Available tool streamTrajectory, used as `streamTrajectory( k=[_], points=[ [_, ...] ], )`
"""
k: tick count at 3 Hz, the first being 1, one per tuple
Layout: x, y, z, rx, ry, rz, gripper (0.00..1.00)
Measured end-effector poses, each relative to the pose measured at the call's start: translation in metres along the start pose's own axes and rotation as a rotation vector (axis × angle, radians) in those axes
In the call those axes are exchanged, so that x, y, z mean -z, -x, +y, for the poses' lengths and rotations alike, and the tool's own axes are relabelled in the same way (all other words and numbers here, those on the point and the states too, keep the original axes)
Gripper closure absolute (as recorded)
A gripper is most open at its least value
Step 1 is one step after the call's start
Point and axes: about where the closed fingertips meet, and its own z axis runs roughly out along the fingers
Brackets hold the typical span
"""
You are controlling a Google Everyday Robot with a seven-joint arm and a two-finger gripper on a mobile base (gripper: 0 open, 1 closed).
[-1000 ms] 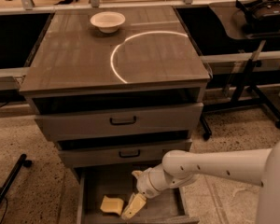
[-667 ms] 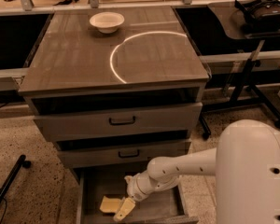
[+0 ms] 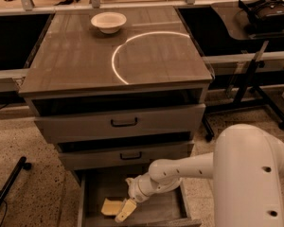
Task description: Pick sponge from bottom drawer and place on counter
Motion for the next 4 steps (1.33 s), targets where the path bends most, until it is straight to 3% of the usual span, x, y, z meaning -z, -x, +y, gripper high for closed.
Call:
streamTrajectory(
  k=[2,4],
  points=[
    [-0.05,-0.027,-0.05,0.014,-0.031,-0.013,0.0],
    [-0.1,-0.04,-0.077,0.023,-0.092,0.032,0.0]
  ],
)
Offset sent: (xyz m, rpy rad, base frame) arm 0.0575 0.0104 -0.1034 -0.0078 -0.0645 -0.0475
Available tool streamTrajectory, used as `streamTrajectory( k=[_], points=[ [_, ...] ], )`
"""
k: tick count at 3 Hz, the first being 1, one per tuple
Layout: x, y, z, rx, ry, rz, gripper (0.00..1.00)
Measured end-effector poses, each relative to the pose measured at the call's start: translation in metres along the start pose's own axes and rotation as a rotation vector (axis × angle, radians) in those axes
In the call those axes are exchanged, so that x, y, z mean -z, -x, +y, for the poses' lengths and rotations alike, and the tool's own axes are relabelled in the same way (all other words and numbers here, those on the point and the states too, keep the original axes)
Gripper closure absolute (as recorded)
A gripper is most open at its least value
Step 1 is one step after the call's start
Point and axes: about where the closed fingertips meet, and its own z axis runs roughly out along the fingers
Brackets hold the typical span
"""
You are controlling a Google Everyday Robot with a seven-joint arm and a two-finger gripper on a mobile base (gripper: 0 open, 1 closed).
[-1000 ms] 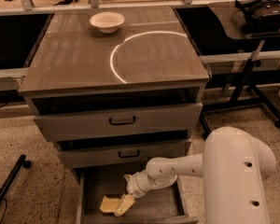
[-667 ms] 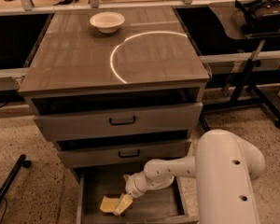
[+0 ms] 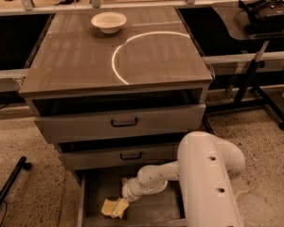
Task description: Pick sponge from bottom drawer and place on counter
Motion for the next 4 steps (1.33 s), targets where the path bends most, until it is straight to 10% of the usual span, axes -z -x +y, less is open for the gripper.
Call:
streamTrajectory(
  k=[4],
  points=[
    [-0.064,-0.014,-0.012,0.165,-0.032,0.031,0.0]
  ],
)
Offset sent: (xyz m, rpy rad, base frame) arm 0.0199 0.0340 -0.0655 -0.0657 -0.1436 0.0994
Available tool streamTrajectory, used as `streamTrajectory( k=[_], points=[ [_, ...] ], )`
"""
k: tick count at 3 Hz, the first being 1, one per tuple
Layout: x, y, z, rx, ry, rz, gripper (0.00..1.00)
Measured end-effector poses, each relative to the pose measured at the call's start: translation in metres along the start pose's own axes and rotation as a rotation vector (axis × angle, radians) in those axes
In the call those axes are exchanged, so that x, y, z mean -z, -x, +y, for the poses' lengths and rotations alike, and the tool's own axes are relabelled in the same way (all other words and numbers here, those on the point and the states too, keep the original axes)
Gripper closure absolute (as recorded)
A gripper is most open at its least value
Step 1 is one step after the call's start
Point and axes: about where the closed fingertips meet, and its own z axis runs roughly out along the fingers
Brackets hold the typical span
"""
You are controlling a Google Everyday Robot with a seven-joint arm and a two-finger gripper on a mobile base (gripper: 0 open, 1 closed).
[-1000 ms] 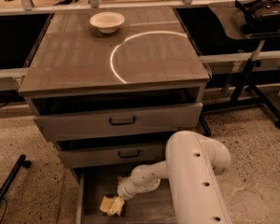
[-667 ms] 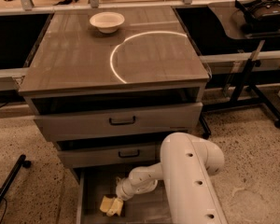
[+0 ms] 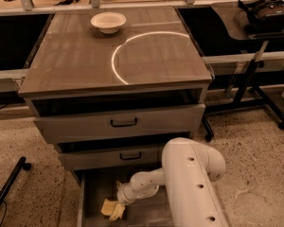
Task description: Pick sponge from bottom drawer and place on counter
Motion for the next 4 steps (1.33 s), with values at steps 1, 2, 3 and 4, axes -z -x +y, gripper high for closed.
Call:
streamTrajectory(
  k=[1,2,3,4],
  points=[
    [-0.011,-0.004,0.002,0.062,-0.002,0.009,0.0],
    [-0.023,-0.005,0.004,0.116,-0.007,0.056,0.0],
    [-0.032,-0.008,0.004,0.133,-0.003,0.086,0.0],
    [-0.04,-0.014,0.003,0.13,0.01,0.088,0.0]
  ],
)
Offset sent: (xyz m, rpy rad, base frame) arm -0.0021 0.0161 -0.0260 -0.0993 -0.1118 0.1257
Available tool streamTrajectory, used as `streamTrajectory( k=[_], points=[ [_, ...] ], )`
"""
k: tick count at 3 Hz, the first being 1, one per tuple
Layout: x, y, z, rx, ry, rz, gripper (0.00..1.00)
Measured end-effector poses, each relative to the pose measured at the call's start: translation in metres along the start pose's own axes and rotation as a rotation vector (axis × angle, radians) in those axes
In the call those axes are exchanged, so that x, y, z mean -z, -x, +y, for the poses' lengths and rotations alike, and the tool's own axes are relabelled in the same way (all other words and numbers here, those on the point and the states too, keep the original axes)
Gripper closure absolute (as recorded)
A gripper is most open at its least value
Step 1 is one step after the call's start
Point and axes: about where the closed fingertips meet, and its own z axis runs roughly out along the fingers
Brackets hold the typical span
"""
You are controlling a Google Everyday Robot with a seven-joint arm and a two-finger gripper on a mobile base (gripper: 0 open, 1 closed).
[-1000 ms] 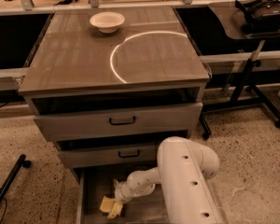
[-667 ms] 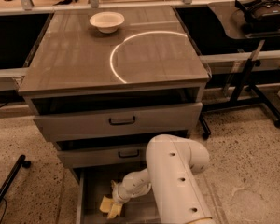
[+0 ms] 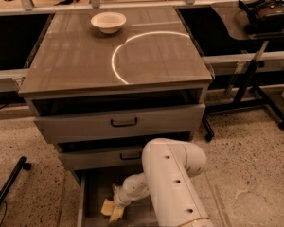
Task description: Pick sponge from bottom drawer and place on counter
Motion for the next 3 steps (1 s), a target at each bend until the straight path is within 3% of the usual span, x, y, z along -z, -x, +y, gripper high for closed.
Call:
streamTrajectory(
  k=[2,3],
  points=[
    [-0.008,-0.005,0.002,-0.005,0.022,-0.027,0.5],
    [0.009,0.005,0.006,0.023,0.009,-0.058,0.81]
  ],
)
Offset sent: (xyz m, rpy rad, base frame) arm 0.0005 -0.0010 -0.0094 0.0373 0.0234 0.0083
